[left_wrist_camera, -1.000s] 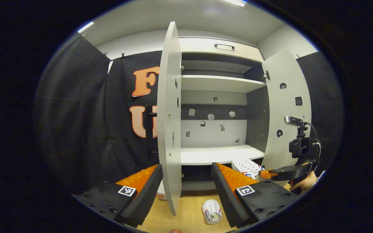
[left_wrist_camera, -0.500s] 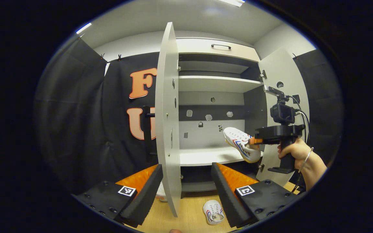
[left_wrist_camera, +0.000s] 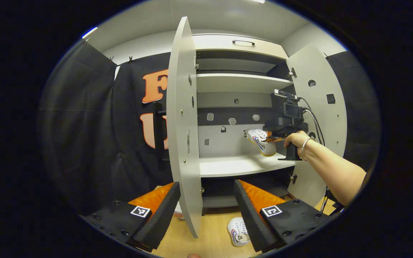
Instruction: Grab one shoe with the right hand and put it into the shoe cabinet, grab the other shoe with the left hand and put it into the shoe cabinet; then close the right door with the right hand and the left door with the left hand.
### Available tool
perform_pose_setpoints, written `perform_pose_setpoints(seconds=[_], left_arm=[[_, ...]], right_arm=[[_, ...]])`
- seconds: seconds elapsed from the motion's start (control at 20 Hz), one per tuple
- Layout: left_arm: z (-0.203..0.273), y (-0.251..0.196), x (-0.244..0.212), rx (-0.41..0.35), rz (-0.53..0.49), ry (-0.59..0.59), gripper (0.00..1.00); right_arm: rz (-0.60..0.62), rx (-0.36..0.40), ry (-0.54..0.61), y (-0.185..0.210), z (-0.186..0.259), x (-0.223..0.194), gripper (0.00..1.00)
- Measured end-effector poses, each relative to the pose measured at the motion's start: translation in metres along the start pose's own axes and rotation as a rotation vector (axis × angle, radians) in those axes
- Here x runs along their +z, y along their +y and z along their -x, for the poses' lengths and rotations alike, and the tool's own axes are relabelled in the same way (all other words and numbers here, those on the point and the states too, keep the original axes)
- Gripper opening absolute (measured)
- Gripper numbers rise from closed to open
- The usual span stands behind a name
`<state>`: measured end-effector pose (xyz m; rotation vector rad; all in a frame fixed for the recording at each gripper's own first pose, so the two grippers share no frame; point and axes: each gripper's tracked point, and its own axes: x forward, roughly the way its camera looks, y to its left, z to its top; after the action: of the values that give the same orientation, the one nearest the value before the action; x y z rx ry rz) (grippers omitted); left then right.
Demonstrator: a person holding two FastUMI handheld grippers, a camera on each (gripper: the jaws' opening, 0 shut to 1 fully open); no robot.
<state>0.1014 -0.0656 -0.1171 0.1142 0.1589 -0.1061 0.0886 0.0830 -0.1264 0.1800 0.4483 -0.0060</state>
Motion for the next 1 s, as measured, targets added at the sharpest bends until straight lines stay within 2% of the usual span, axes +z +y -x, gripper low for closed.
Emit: perform_pose_setpoints(seconds=[0.3, 0.4, 0.55, 0.6, 0.7, 0.75, 0.8, 0.85, 0.95, 1.0], left_arm=[[-0.015, 0.002, -0.014, 0.025, 0.011, 0.038, 0.97], [-0.016, -0.002, -0.017, 0.026, 0.015, 0.048, 0.97], [-0.021, -0.008, -0.020, 0.022, 0.018, 0.055, 0.97], [-0.023, -0.011, -0.022, 0.019, 0.021, 0.058, 0.97], [-0.024, -0.020, -0.029, 0.006, 0.031, 0.072, 0.97], [-0.026, -0.023, -0.033, 0.001, 0.033, 0.081, 0.97], [-0.026, -0.027, -0.038, -0.005, 0.035, 0.086, 0.96], [-0.027, -0.032, -0.041, -0.014, 0.037, 0.091, 0.97], [-0.030, -0.043, -0.054, -0.033, 0.034, 0.110, 0.97], [-0.032, -0.047, -0.062, -0.042, 0.030, 0.124, 0.97]], right_arm=[[0.050, -0.048, 0.079, -0.012, -0.011, -0.016, 0.00], [0.055, -0.033, 0.088, -0.010, -0.010, -0.018, 0.03], [0.062, -0.013, -0.008, -0.009, -0.014, 0.003, 0.19], [0.060, -0.002, -0.015, -0.008, -0.012, 0.004, 0.20], [0.084, 0.027, -0.019, -0.004, -0.007, 0.004, 0.31], [0.102, 0.037, -0.027, -0.006, -0.003, 0.006, 0.45], [0.114, 0.048, -0.039, -0.007, 0.003, 0.009, 0.49], [0.123, 0.060, -0.054, -0.006, 0.007, 0.012, 0.62], [0.135, 0.097, -0.081, -0.001, 0.018, 0.016, 0.75], [0.140, 0.114, -0.097, 0.000, 0.024, 0.018, 0.79]])
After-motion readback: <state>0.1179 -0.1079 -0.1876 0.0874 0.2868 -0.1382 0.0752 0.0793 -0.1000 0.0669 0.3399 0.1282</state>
